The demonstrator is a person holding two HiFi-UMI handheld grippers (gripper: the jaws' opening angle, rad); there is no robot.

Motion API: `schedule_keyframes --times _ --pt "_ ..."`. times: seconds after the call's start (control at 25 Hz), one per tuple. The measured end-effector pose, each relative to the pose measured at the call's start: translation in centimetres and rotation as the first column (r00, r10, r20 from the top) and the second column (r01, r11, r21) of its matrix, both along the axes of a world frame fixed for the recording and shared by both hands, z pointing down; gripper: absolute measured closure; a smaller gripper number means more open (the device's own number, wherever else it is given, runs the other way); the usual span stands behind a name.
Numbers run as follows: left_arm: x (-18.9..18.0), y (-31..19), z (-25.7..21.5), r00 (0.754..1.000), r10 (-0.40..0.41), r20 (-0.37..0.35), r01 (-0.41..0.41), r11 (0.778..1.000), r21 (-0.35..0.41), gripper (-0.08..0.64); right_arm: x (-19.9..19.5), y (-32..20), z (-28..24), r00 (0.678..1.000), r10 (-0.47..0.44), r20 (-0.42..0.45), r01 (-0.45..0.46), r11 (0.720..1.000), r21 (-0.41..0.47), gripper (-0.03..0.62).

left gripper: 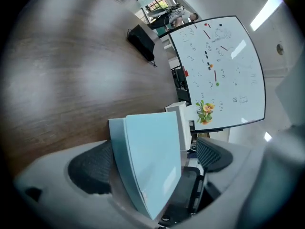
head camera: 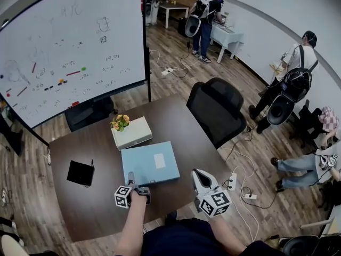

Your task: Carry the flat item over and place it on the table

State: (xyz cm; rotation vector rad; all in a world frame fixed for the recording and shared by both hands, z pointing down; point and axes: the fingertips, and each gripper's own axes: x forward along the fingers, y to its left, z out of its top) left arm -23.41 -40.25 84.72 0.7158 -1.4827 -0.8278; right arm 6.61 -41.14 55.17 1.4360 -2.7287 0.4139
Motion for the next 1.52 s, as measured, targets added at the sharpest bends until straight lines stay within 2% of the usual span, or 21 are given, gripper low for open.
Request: schedule_keyframes --times 0.16,0.24,0.28,0.4,0.6,0.68,0.72,0.76,0.84,0.92,0.96,1.04,1.12,1.2,1.28,1.32,1.36,1.4,1.48,1.52 --pt "1.7 -0.1 -4.8 1.0 0.007 -0.006 -0.006 0.991 0.137 0.019 -0.1 0.2 0.0 1.0 -0.001 0.003 0.001 1.0 0.002 0.588" --pt "2.1 -0.7 -7.5 1.0 0.0 -0.013 0.003 0.969 0.245 0.032 -0.3 0.5 -0.1 1.0 -0.003 0.005 0.003 1.0 0.002 0.588" --pt "2.1 -1.2 -8.8 1.0 0.0 -0.014 0.004 0.951 0.31 0.034 -0.4 0.6 -0.2 1.0 -0.003 0.006 0.003 1.0 0.003 0.588" --pt "1.8 -2.4 -12.6 1.0 -0.002 0.0 0.001 0.873 0.487 0.037 -0.5 1.0 -0.3 1.0 -0.002 0.006 0.002 1.0 0.008 0.588" --pt "0.9 -2.3 -16.9 0.999 -0.049 0.003 0.036 0.775 0.631 0.037 -0.1 1.4 -0.3 1.0 0.008 0.005 -0.008 1.0 0.007 0.588" --pt "1.1 -2.4 -18.3 0.997 -0.018 0.077 -0.038 0.745 0.666 0.037 -0.1 1.5 -0.4 1.0 0.009 0.007 -0.009 1.0 0.01 0.588" --pt "1.3 -2.5 -18.9 0.988 0.009 0.157 -0.112 0.738 0.665 0.037 -0.2 1.6 -0.4 1.0 0.008 0.009 -0.008 1.0 0.011 0.588" --pt "1.4 -2.4 -19.4 0.966 0.034 0.257 -0.197 0.741 0.642 0.037 -0.2 1.7 -0.4 1.0 0.007 0.009 -0.007 1.0 0.012 0.588" --pt "1.4 -2.2 -20.4 0.889 0.075 0.451 -0.349 0.75 0.563 0.037 -0.2 1.9 -0.5 1.0 0.006 0.009 -0.006 1.0 0.014 0.588" --pt "1.9 -2.2 -22.0 0.813 0.095 0.574 -0.452 0.725 0.52 0.037 -0.1 1.9 -0.5 1.0 0.008 0.007 -0.008 1.0 0.016 0.588" --pt "2.2 -2.3 -22.8 0.761 0.104 0.641 -0.507 0.711 0.487 0.037 0.0 1.9 -0.5 1.0 0.01 0.007 -0.011 1.0 0.018 0.588" --pt "3.0 -2.3 -24.1 0.617 0.122 0.778 -0.618 0.687 0.383 0.037 0.1 1.9 -0.5 1.0 0.014 0.007 -0.014 1.0 0.018 0.588" --pt "3.9 -2.1 -25.6 0.467 0.134 0.874 -0.7 0.66 0.273 0.037 0.2 1.9 -0.5 1.0 0.016 0.008 -0.016 1.0 0.019 0.589" --pt "4.7 -1.7 -26.9 0.307 0.138 0.942 -0.758 0.634 0.154 0.037 0.2 1.9 -0.6 1.0 0.018 0.006 -0.018 1.0 0.026 0.588" --pt "5.6 -1.1 -27.5 0.127 0.14 0.982 -0.789 0.615 0.014 0.04 0.4 1.9 -0.6 1.0 0.02 0.001 -0.02 0.999 0.03 0.589" --pt "6.0 -0.9 -27.6 0.062 0.141 0.988 -0.794 0.606 -0.037 0.041 0.5 1.8 -0.6 1.0 0.022 -0.002 -0.022 0.999 0.03 0.588" --pt "6.3 -0.7 -27.7 0.034 0.14 0.99 -0.798 0.6 -0.058 0.046 0.6 1.8 -0.5 1.0 0.026 -0.005 -0.026 0.999 0.03 0.588" --pt "6.4 -0.6 -27.8 0.038 0.137 0.99 -0.802 0.595 -0.052 0.051 0.7 1.7 -0.5 1.0 0.029 -0.006 -0.029 0.999 0.032 0.589" --pt "6.3 -0.3 -27.8 0.078 0.132 0.988 -0.804 0.594 -0.015 0.067 0.7 1.7 -0.6 0.999 0.031 -0.005 -0.031 0.999 0.039 0.589" --pt "6.1 -0.2 -27.8 0.088 0.128 0.988 -0.801 0.598 -0.006 0.072 0.6 1.6 -0.7 1.0 0.03 -0.003 -0.03 0.999 0.042 0.589"
